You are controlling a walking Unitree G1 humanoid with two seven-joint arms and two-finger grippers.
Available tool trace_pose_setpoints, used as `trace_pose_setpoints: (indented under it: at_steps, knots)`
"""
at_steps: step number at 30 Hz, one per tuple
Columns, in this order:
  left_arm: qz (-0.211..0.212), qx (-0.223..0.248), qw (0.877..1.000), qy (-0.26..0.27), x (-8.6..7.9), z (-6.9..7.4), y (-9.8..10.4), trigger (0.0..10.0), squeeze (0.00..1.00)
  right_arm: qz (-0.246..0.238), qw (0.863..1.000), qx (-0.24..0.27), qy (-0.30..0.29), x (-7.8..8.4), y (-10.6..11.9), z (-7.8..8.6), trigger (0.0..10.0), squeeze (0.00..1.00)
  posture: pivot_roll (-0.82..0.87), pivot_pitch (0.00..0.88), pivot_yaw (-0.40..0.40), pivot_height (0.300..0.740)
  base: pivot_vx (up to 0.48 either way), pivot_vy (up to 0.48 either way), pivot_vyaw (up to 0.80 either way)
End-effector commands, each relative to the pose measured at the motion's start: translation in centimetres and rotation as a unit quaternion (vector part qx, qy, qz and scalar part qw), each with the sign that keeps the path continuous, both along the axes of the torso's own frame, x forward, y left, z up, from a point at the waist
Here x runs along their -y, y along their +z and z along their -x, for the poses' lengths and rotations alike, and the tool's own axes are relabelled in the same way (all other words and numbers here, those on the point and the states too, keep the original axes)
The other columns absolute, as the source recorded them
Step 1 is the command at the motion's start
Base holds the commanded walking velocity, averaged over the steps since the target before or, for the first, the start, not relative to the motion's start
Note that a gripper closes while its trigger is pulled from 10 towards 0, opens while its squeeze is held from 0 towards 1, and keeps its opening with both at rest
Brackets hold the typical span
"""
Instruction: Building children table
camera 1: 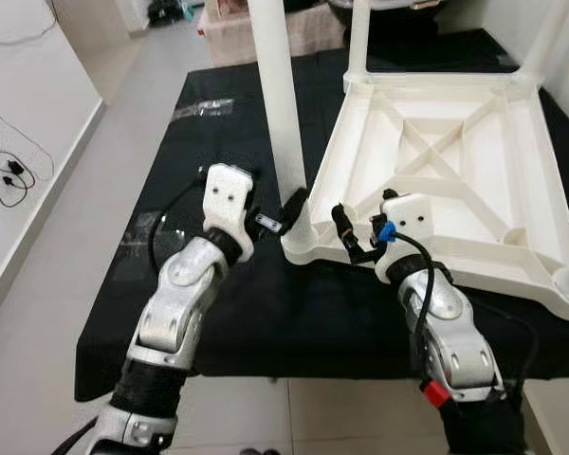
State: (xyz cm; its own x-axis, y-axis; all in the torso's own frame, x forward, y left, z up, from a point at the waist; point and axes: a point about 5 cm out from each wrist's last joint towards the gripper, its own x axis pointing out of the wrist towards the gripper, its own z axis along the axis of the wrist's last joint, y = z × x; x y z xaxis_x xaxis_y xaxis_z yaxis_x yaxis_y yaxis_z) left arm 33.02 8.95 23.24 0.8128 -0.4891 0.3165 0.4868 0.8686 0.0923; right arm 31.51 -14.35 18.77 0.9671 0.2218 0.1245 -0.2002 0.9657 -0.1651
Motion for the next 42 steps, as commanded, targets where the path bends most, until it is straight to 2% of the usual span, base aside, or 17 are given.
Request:
trace_pose_setpoints:
  at_steps: [1,7,10,11,12,22,30,31,32,33,34,36,39,40,41,42]
  knots:
    - [0.002,-0.011,1.0,-0.002,-0.2,-0.2,-0.7,10.0,0.0,-0.006,1.0,0.002,0.008,-0.5,0.2,0.1,10.0,0.0,-0.1,0.173,0.117,0.74,0.0,0.0,0.0]
    - [-0.01,-0.014,1.0,-0.003,-0.3,-1.3,-0.7,10.0,0.0,-0.007,1.0,0.003,0.005,-0.4,0.3,0.3,10.0,0.0,-0.11,0.179,0.119,0.74,0.0,0.0,0.0]
    - [-0.018,-0.012,0.999,0.028,-1.0,-2.1,-0.7,10.0,0.0,-0.007,1.0,0.003,0.004,-0.3,0.4,0.3,10.0,0.0,-0.11,0.182,0.119,0.74,0.0,0.0,0.0]
    - [-0.018,-0.02,0.998,0.063,-1.8,-2.6,-0.8,1.8,0.0,-0.008,1.0,0.003,0.005,-0.3,0.4,0.3,10.0,0.0,-0.11,0.182,0.119,0.74,0.0,0.0,0.0]
    - [-0.014,-0.028,0.996,0.082,-2.3,-2.9,-1.0,0.0,0.0,-0.009,1.0,0.003,0.006,-0.4,0.4,0.4,10.0,0.0,-0.11,0.187,0.116,0.74,0.0,0.0,0.0]
    - [-0.008,-0.038,0.996,0.084,-2.7,-3.4,-1.5,0.0,0.0,-0.01,1.0,0.003,0.012,-0.6,0.6,0.4,10.0,0.0,-0.11,0.189,0.117,0.74,0.0,0.0,0.0]
    - [0.0,-0.022,0.99,0.14,-4.1,-3.5,-0.9,0.0,0.0,-0.009,1.0,0.003,0.013,-0.7,0.6,0.5,10.0,0.0,-0.1,0.192,0.123,0.74,0.0,0.0,0.0]
    - [0.011,-0.009,0.981,0.193,-5.4,-3.0,-0.5,0.0,0.0,-0.009,1.0,0.002,0.014,-0.8,0.6,0.5,10.0,0.0,-0.08,0.196,0.125,0.74,0.0,0.0,0.0]
    - [0.011,-0.009,0.981,0.193,-5.4,-3.0,-0.5,0.0,0.0,-0.009,1.0,0.002,0.014,-0.8,0.6,0.5,10.0,0.0,-0.08,0.196,0.125,0.74,0.0,0.0,0.0]
    - [0.022,0.004,0.97,0.242,-6.5,-2.0,-0.1,0.0,0.0,-0.01,1.0,0.002,0.016,-0.9,0.6,0.5,10.0,0.0,-0.07,0.196,0.125,0.74,0.0,0.0,0.0]
    - [0.022,0.004,0.97,0.242,-6.5,-2.0,-0.1,0.0,0.0,-0.01,1.0,0.002,0.016,-0.9,0.6,0.5,10.0,0.0,-0.07,0.196,0.125,0.74,0.0,0.0,0.0]
    - [0.04,0.019,0.949,0.311,-8.2,0.6,0.1,0.0,0.0,-0.013,1.0,0.001,0.021,-1.2,0.6,0.4,10.0,0.0,-0.05,0.196,0.128,0.74,0.0,0.0,0.0]
    - [0.044,0.019,0.946,0.321,-8.4,1.4,-0.1,0.0,0.0,-0.014,1.0,0.001,0.022,-1.3,0.5,0.4,10.0,0.0,-0.05,0.196,0.128,0.74,0.0,0.0,0.0]
    - [0.047,0.015,0.944,0.327,-8.4,2.5,-0.4,0.0,0.0,-0.015,1.0,0.0,0.024,-1.4,0.5,0.4,10.0,0.0,-0.04,0.194,0.128,0.74,0.0,0.0,0.0]
    - [0.047,0.015,0.944,0.327,-8.4,2.5,-0.4,0.0,0.0,-0.015,1.0,0.0,0.024,-1.4,0.5,0.4,10.0,0.0,-0.04,0.194,0.128,0.74,0.0,0.0,0.0]
    - [0.047,0.011,0.943,0.329,-8.3,3.4,-0.7,0.0,0.0,-0.016,1.0,-0.001,0.026,-1.5,0.4,0.4,10.0,0.0,-0.04,0.194,0.128,0.74,0.0,0.0,0.0]
